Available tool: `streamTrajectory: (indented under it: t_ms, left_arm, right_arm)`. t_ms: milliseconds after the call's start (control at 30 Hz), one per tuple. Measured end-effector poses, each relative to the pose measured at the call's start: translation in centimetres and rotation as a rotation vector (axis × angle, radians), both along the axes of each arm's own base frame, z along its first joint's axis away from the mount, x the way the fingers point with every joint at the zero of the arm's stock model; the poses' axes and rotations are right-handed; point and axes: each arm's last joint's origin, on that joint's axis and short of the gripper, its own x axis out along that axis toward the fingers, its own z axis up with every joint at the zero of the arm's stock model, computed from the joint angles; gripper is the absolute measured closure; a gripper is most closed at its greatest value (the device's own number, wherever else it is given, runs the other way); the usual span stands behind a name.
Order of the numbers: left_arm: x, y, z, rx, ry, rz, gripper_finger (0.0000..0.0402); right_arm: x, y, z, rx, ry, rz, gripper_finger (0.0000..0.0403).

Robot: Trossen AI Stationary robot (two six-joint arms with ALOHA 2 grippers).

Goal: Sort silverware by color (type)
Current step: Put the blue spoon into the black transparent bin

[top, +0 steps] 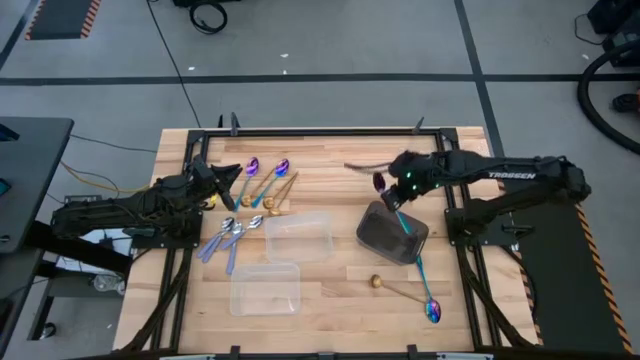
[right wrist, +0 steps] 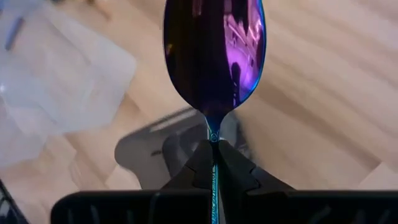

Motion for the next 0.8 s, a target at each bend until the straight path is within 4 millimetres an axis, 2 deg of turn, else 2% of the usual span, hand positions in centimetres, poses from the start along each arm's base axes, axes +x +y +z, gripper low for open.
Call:
streamTrajectory:
  t_ms: [200, 333, 800]
  left_arm:
    - [0.0, 0.0, 0.0, -0.008, -0.006, -0.004, 0.0340]
    - [0.2, -0.4, -0.1, -0.081, -0.047, -0.088, 0.0340]
    - [0.7, -2.8, -0.2, -0.340, -0.117, -0.540, 0.0340]
  right_arm:
    - [1.4, 2.7, -1.7, 0.007, 0.100, -0.021, 0.0391]
    - [1.9, 3.8, -3.2, 0.000, 0.211, -0.054, 0.0391]
    - [4.0, 4.5, -7.6, 0.026, 0.424, -0.062, 0.0386]
